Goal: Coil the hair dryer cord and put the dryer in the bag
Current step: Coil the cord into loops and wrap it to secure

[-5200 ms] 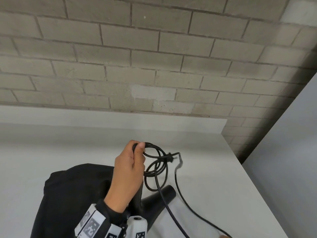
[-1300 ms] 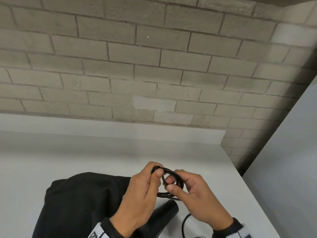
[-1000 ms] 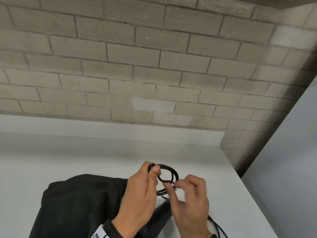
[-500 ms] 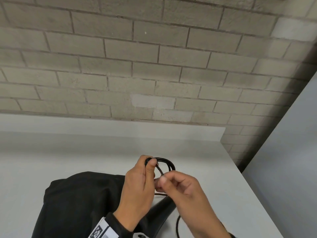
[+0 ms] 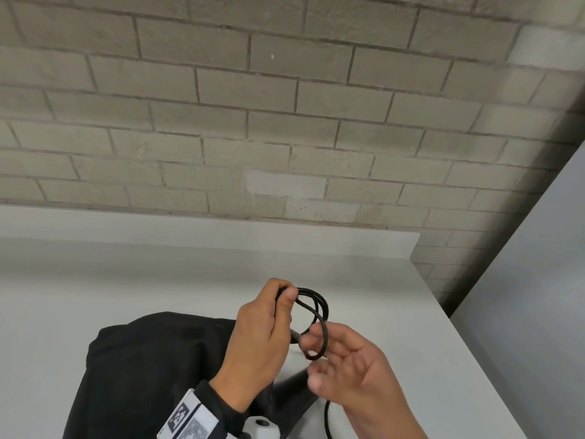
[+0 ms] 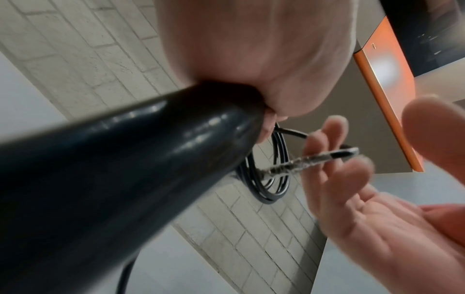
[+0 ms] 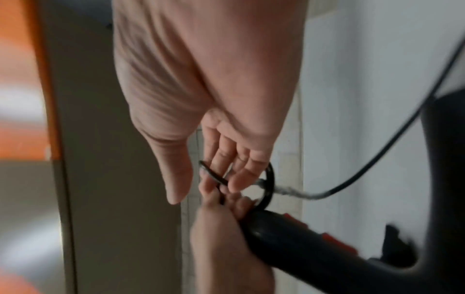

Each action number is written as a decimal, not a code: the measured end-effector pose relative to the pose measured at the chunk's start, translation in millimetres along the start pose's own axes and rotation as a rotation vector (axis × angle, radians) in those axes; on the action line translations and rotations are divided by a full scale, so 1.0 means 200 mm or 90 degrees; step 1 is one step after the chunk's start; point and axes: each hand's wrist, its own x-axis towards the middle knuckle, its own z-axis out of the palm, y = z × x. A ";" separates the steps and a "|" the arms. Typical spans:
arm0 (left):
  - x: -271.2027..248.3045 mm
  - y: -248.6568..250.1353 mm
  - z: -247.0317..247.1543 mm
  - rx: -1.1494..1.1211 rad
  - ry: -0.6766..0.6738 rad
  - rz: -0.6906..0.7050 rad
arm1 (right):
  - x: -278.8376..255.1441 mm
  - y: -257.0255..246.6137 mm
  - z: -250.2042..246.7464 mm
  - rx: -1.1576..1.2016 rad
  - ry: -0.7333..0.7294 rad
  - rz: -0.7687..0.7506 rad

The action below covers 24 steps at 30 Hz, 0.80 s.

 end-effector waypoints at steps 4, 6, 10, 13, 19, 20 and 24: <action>-0.01 0.01 0.00 -0.020 -0.019 -0.007 | -0.02 0.05 0.07 -0.299 0.062 -0.120; -0.01 0.00 0.01 -0.025 -0.020 -0.006 | -0.01 0.08 0.09 -0.432 0.101 -0.189; 0.00 -0.03 0.01 -0.027 -0.015 -0.001 | -0.01 0.12 0.09 -0.538 0.107 -0.278; 0.00 -0.05 0.02 -0.024 -0.002 -0.006 | -0.02 0.09 0.10 -0.380 0.151 -0.228; 0.00 -0.06 0.02 0.020 0.017 0.010 | -0.04 -0.08 0.08 0.103 0.204 -0.127; 0.00 -0.06 0.02 0.019 0.018 0.009 | -0.04 -0.11 0.06 0.178 0.199 -0.100; 0.00 -0.05 0.01 -0.001 0.027 0.001 | -0.11 -0.21 -0.04 0.332 0.145 0.074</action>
